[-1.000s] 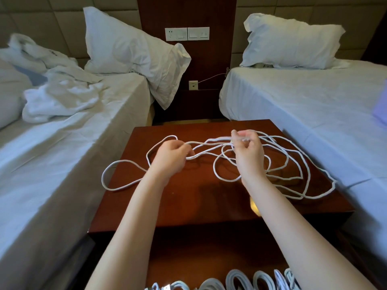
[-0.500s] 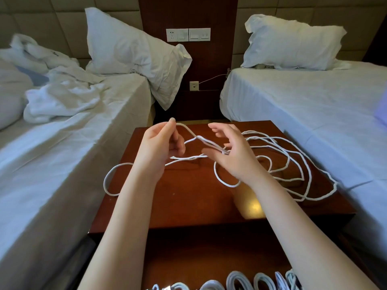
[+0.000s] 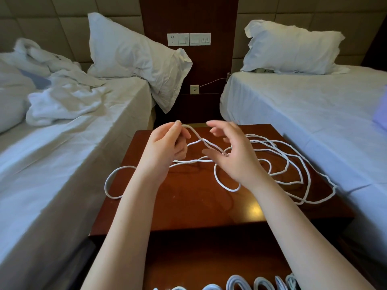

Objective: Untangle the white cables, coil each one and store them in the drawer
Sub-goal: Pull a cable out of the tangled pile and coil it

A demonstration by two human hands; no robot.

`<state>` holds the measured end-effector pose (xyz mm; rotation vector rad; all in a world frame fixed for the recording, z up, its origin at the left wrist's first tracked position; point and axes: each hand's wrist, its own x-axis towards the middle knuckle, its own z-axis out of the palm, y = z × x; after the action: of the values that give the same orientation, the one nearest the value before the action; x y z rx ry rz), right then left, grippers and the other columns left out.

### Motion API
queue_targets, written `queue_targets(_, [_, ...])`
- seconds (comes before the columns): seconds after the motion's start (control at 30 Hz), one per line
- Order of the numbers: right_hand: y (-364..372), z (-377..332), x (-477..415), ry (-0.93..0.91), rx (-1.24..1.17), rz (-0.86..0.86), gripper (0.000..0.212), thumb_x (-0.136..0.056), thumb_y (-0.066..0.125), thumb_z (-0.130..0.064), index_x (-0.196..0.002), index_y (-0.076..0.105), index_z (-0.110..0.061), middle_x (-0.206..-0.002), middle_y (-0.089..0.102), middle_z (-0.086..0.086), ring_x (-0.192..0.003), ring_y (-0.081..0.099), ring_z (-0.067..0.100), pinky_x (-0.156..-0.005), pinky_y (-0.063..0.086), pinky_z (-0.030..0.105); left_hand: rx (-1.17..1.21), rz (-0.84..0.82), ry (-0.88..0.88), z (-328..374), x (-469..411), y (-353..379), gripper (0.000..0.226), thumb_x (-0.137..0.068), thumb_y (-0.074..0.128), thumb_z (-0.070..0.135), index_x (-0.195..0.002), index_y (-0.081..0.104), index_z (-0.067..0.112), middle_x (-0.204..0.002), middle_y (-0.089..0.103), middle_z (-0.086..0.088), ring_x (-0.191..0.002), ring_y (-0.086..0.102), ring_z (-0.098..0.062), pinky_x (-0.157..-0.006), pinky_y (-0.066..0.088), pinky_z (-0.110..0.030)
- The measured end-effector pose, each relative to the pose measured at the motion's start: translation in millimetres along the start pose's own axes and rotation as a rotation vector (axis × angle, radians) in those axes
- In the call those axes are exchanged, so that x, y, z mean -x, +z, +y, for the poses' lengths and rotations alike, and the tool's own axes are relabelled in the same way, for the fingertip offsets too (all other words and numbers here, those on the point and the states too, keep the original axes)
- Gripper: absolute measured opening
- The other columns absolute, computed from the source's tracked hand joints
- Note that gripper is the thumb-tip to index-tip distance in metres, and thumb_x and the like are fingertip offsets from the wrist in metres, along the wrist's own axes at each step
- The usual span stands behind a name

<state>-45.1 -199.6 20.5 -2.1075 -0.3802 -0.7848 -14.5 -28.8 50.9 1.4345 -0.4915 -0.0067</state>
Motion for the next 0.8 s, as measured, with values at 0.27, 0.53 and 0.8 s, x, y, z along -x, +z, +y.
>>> queue_targets(0.27, [-2.6,-1.7,1.1,-0.003,-0.145,-0.104,0.019,-0.097,0.051,-0.019,-0.099,0.070,-0.023,-0.086,0.061,-0.008,-0.078,0.058,0.013,-0.067,0.046,0.025,0.138,-0.284,-0.090,3.0,3.7,1.5,0.049,-0.102,0.035,0.018,-0.063,0.065,0.017,-0.048,0.044,0.001,-0.041,0.035,-0.010,-0.045,0.032,-0.021])
queue_targets(0.53, [3.7,4.4,3.2,0.132,-0.050,-0.087,0.021,-0.099,0.049,-0.020,-0.089,0.068,-0.018,-0.081,0.064,-0.017,-0.090,0.055,0.002,-0.073,0.039,0.013,0.224,-0.485,-0.192,11.2,5.3,-6.4,0.036,-0.094,0.042,0.026,-0.072,0.066,0.009,-0.043,0.032,0.009,-0.036,0.026,-0.004,-0.042,0.023,-0.016])
queue_targets(0.8, [12.2,1.0,7.7,0.212,-0.152,-0.266,0.023,-0.084,0.050,-0.024,-0.063,0.060,-0.023,-0.058,0.055,-0.006,-0.058,0.046,0.015,-0.055,0.038,0.036,0.303,-0.670,-0.111,10.5,12.8,19.4,0.036,-0.097,0.034,0.017,-0.077,0.062,0.009,-0.052,0.040,0.006,-0.046,0.032,-0.008,-0.048,0.028,-0.020])
